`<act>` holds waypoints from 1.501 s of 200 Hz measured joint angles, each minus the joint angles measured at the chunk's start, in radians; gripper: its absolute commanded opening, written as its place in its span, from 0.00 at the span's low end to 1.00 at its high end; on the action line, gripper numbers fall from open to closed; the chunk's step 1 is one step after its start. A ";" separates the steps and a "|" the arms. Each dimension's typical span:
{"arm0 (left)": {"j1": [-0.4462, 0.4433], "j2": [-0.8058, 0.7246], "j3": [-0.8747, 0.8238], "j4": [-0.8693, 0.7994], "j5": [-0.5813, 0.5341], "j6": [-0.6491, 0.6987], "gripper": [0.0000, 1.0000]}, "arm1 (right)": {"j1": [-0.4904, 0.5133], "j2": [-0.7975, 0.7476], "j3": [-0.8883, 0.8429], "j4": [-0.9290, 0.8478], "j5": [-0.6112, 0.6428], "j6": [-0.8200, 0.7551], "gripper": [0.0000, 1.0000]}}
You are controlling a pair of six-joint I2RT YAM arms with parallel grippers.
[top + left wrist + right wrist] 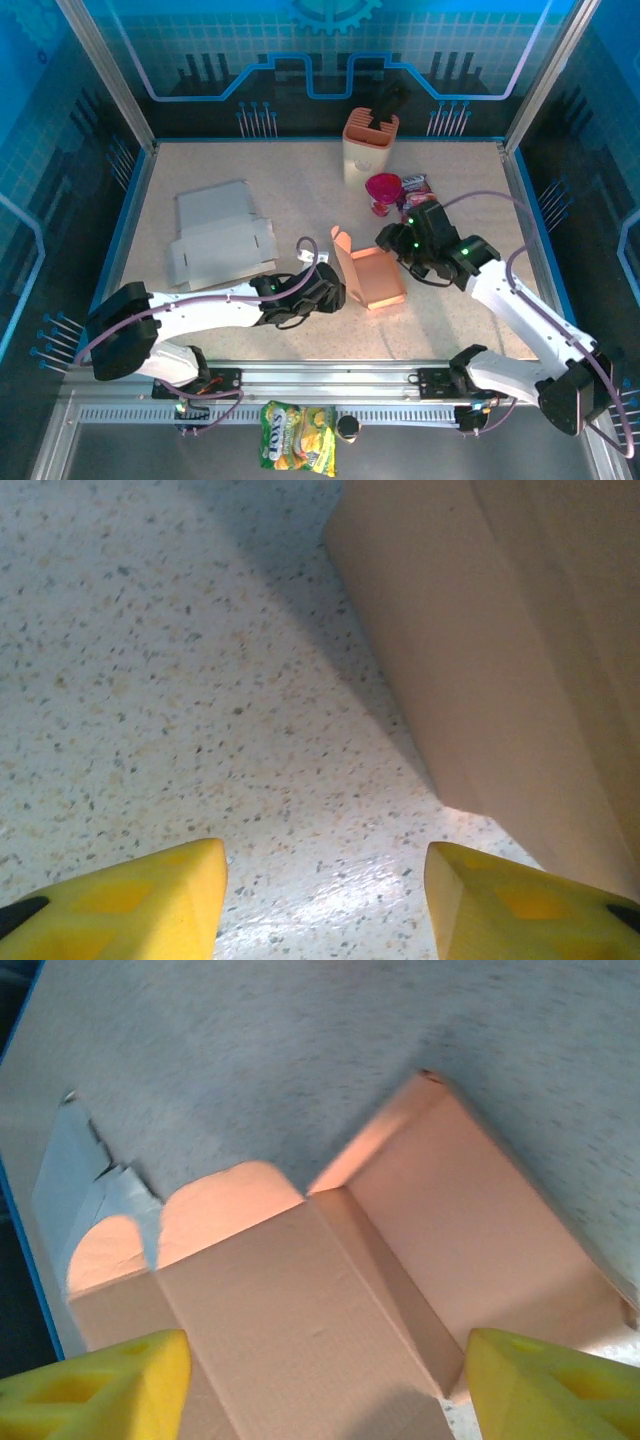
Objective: Fold the paper box
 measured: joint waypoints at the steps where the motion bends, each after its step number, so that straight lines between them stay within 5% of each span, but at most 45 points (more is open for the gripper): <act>1: 0.000 0.000 0.002 0.001 0.000 0.000 0.57 | 0.001 0.005 0.004 0.001 -0.001 -0.011 0.72; 58: -0.001 0.008 0.078 0.008 -0.003 0.035 0.59 | 0.080 0.147 0.140 -0.005 -0.122 -0.350 0.70; 133: -0.001 0.055 0.122 -0.008 -0.010 0.055 0.59 | 0.094 0.254 0.211 -0.074 -0.135 -0.479 0.47; 177: -0.001 0.063 0.131 -0.013 -0.010 0.055 0.59 | 0.117 0.292 0.225 -0.079 -0.134 -0.475 0.33; 238: 0.000 0.064 0.135 -0.035 -0.020 0.060 0.62 | 0.124 0.293 0.212 -0.041 -0.105 -0.377 0.00; 300: 0.000 -0.057 0.117 -0.085 -0.028 0.061 0.66 | 0.136 0.185 0.164 -0.026 0.077 -0.081 0.00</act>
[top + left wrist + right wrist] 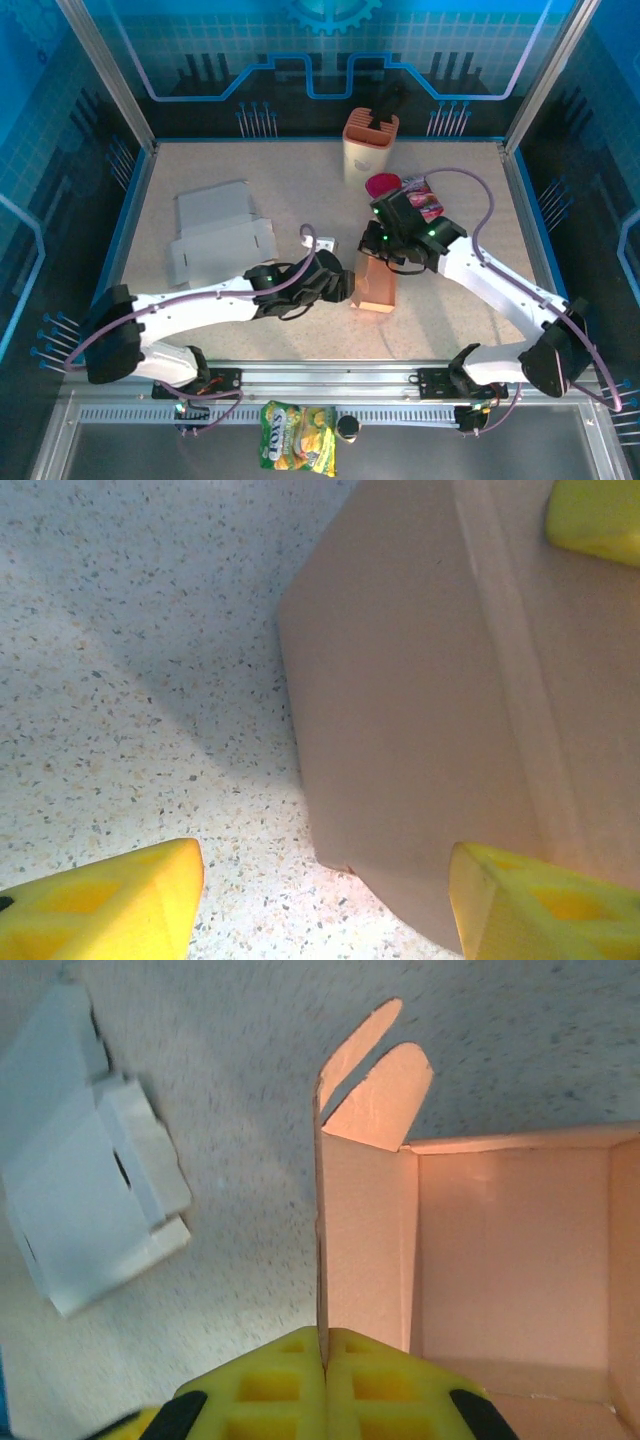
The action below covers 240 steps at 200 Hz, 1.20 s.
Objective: Fold the paper box
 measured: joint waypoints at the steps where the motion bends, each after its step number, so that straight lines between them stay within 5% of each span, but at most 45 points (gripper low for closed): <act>1: 0.000 -0.002 -0.001 0.000 0.000 0.000 0.67 | 0.001 -0.002 0.000 -0.001 0.004 0.006 0.00; 59: 0.000 -0.134 -0.069 -0.059 -0.016 0.002 0.67 | 0.038 0.004 0.125 -0.302 0.295 0.511 0.00; 105: 0.000 -0.170 -0.120 -0.057 -0.002 0.070 0.70 | 0.042 0.122 0.216 -0.514 0.358 0.865 0.00; 240: -0.105 0.066 0.056 0.048 0.009 0.509 0.70 | 0.049 0.219 0.310 -0.642 0.374 0.984 0.00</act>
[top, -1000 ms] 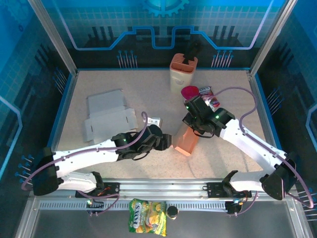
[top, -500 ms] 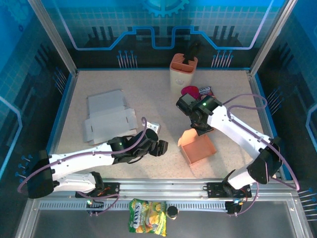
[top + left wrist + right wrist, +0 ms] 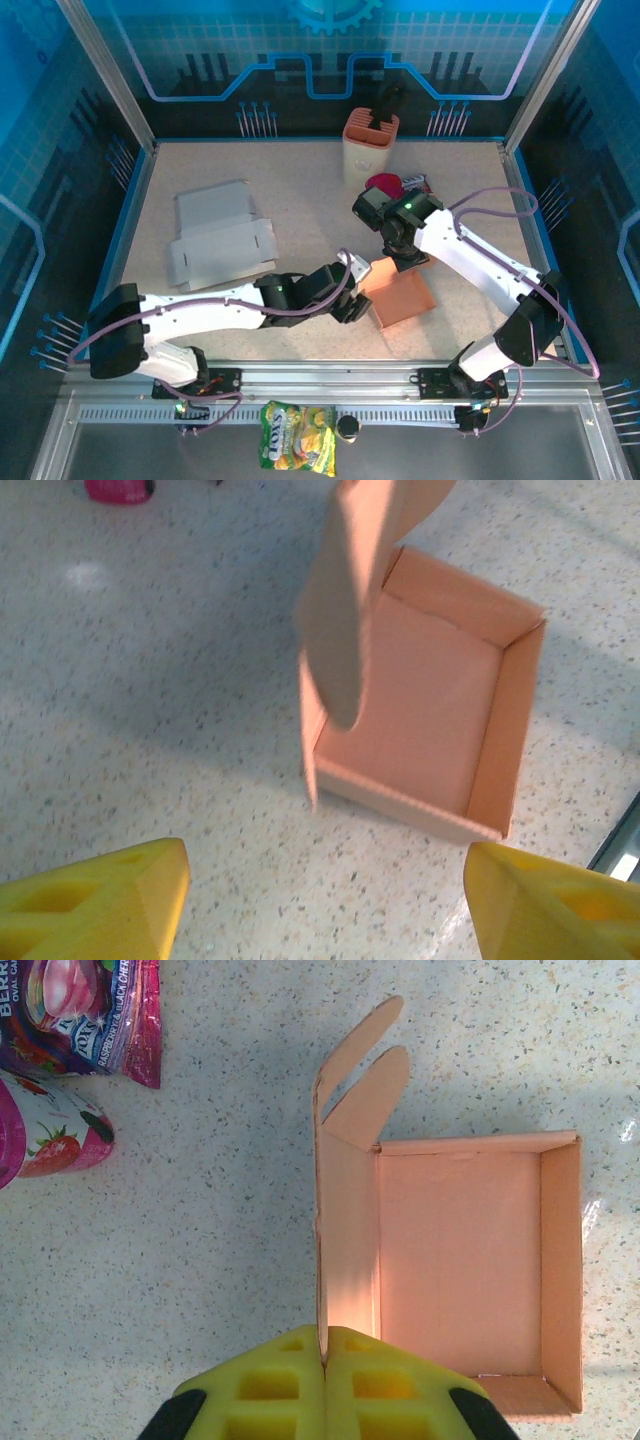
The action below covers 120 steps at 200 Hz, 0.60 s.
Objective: Fold the paper box
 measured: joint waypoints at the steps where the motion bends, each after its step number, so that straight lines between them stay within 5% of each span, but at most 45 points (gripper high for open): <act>1: 0.000 0.003 0.004 0.000 0.000 0.003 0.70 | 0.000 0.000 0.000 0.000 0.000 0.000 0.00; 74: 0.000 0.162 0.146 -0.060 -0.129 0.035 0.49 | 0.000 0.002 -0.006 0.030 0.000 0.003 0.00; 120: 0.000 0.177 0.149 -0.076 -0.158 0.035 0.24 | 0.000 0.002 -0.024 0.053 -0.001 0.007 0.00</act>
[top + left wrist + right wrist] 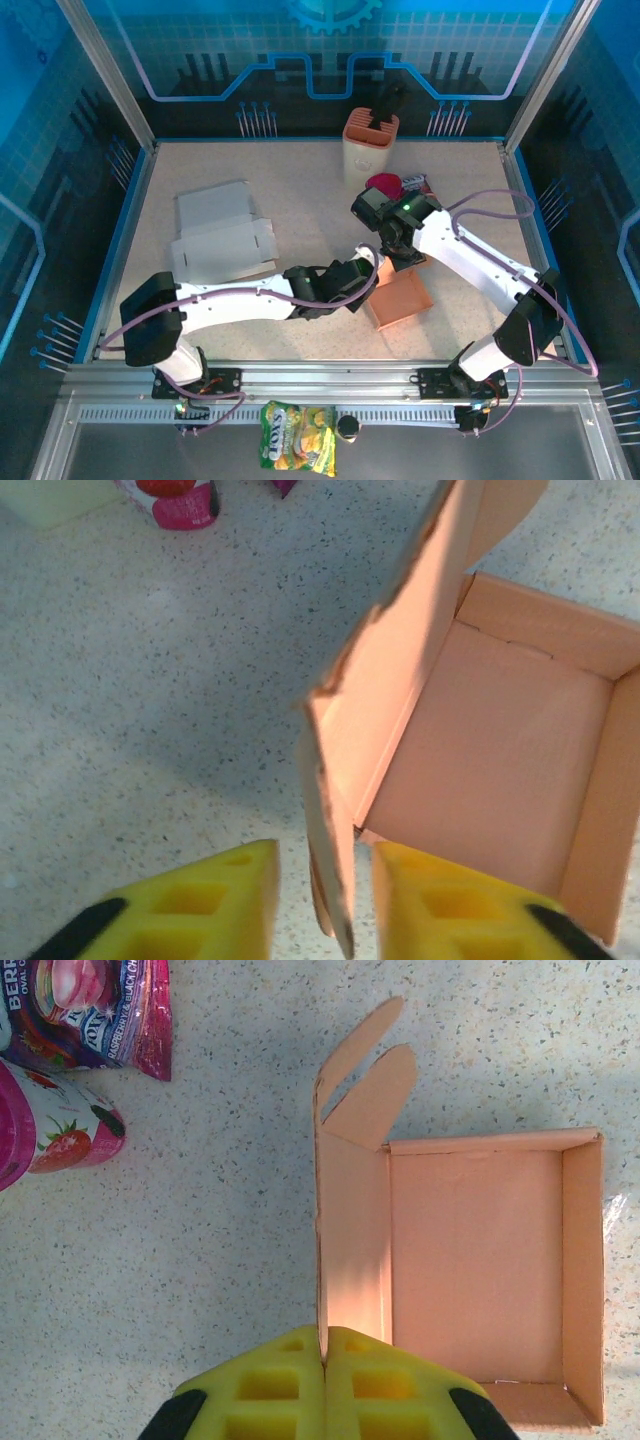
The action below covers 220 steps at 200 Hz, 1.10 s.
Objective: Fold the paper box
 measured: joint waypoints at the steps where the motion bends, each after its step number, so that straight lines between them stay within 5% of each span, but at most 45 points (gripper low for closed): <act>1: 0.000 0.001 0.001 -0.001 0.000 0.002 0.23 | 0.000 0.000 0.000 0.001 0.000 0.000 0.00; 51: 0.000 0.041 0.034 -0.018 -0.010 -0.005 0.18 | -0.001 -0.005 -0.013 0.023 -0.001 0.003 0.00; 87: 0.001 0.055 0.037 -0.027 -0.020 -0.007 0.00 | -0.002 -0.021 -0.039 0.039 -0.003 0.003 0.00; 103: 0.003 0.057 0.040 -0.031 -0.027 -0.016 0.00 | -0.002 -0.026 -0.050 0.047 -0.003 0.004 0.00; 138: 0.024 0.057 0.041 -0.032 -0.023 -0.023 0.00 | -0.002 -0.060 -0.076 0.106 0.006 -0.046 0.38; 154: 0.045 0.051 0.032 -0.026 -0.004 -0.018 0.00 | -0.011 -0.099 -0.095 0.186 0.012 -0.178 0.55; 188: 0.117 -0.034 -0.045 -0.010 0.083 0.051 0.00 | -0.114 -0.272 -0.257 0.533 -0.070 -0.668 0.68; 220: 0.222 -0.182 -0.153 -0.010 0.187 0.137 0.00 | -0.296 -0.418 -0.448 0.814 -0.350 -1.141 0.65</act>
